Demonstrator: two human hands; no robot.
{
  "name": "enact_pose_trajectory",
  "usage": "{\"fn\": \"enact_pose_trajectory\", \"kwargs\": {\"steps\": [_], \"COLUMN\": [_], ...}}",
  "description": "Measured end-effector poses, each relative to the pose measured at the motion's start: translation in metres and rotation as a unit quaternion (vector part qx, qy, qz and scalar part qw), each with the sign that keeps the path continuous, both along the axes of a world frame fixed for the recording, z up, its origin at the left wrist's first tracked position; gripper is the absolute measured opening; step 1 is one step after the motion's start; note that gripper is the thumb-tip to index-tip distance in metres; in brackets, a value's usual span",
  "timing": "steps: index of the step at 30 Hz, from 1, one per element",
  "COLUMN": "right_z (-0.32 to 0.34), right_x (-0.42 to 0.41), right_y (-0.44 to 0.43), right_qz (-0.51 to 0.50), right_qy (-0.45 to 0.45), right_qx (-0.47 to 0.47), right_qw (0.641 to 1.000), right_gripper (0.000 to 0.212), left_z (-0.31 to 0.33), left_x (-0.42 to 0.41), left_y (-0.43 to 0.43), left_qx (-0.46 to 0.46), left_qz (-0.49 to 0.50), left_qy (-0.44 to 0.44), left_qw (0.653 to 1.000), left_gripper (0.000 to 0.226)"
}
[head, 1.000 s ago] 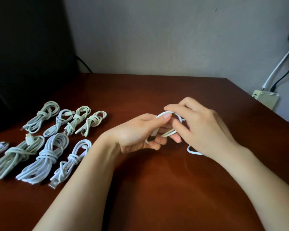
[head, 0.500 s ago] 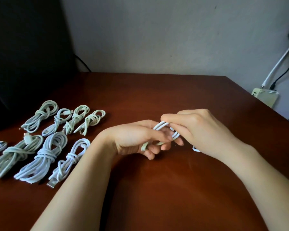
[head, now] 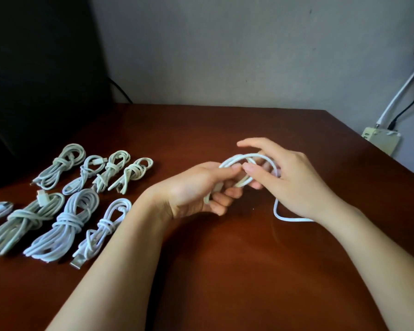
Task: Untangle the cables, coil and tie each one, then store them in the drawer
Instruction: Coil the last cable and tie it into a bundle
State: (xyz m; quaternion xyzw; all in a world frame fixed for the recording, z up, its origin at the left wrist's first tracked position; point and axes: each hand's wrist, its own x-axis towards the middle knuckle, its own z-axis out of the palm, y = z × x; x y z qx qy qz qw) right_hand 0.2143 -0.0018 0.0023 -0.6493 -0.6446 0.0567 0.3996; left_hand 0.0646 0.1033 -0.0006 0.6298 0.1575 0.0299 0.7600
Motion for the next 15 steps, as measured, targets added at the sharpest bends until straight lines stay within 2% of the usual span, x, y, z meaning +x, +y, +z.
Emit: {"fn": "enact_pose_trajectory", "kwargs": {"steps": [4, 6, 10, 15], "right_z": [-0.004, -0.006, -0.005, 0.001], "right_x": [0.001, 0.0, -0.004, -0.012], "right_y": [0.004, 0.006, 0.006, 0.004], "right_qz": [0.002, -0.006, 0.024, 0.056], "right_qy": [0.089, 0.093, 0.158, 0.277], "right_qx": [-0.071, -0.077, -0.065, -0.086], "right_qw": [0.994, 0.993, 0.985, 0.955], "right_gripper": [0.017, 0.026, 0.036, 0.038], "left_z": [0.002, 0.004, 0.003, -0.003], "left_x": [0.003, 0.003, 0.007, 0.011], "left_y": [0.004, 0.004, 0.002, 0.0], "left_qx": [-0.046, -0.048, -0.011, 0.054], "left_qz": [0.106, 0.14, 0.184, 0.221], "left_qy": [-0.059, -0.076, -0.078, -0.097], "left_qw": [0.992, 0.986, 0.98, 0.969], "left_gripper": [0.046, 0.051, 0.05, 0.047]}}
